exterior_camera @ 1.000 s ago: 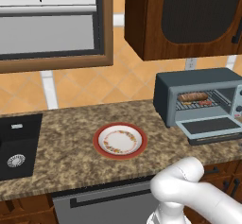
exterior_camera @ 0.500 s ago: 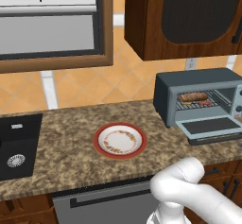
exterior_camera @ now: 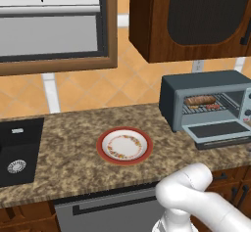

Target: Pick up the kebab skewer and baguette bread, and place them inside the toaster oven. Close the toaster oven door and start by setting the timer.

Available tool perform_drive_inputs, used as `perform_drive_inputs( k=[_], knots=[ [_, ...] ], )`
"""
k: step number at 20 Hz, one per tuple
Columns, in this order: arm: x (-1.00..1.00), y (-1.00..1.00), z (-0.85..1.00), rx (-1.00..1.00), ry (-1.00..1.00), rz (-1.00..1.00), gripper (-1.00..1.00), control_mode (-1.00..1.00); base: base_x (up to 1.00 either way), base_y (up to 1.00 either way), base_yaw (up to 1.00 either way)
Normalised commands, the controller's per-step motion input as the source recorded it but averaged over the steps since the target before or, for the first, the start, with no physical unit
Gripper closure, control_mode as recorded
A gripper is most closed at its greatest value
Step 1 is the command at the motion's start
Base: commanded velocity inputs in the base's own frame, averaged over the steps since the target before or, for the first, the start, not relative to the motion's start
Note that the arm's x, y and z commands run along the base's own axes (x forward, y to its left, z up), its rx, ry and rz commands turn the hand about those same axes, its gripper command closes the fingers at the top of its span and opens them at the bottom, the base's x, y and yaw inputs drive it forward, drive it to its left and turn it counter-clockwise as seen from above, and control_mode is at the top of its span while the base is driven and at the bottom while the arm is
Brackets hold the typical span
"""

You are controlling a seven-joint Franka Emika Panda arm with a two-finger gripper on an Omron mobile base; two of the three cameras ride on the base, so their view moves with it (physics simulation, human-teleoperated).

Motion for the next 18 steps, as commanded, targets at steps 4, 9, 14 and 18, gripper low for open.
perform_drive_inputs(
  k=[4,9,14,18],
  knots=[
    [0.26,0.32,0.49,0.0,-0.08,0.0,-1.0,-1.0,0.0,0.0,0.0],
    [0.45,0.46,0.36,0.0,-0.03,0.0,-1.0,-1.0,0.0,0.0,0.0],
    [0.6,0.57,0.28,-0.01,0.0,0.0,-1.0,-1.0,0.0,0.0,0.0],
    [0.67,0.62,0.33,-0.02,0.0,0.0,-1.0,-1.0,0.0,0.0,0.0]
  ],
)
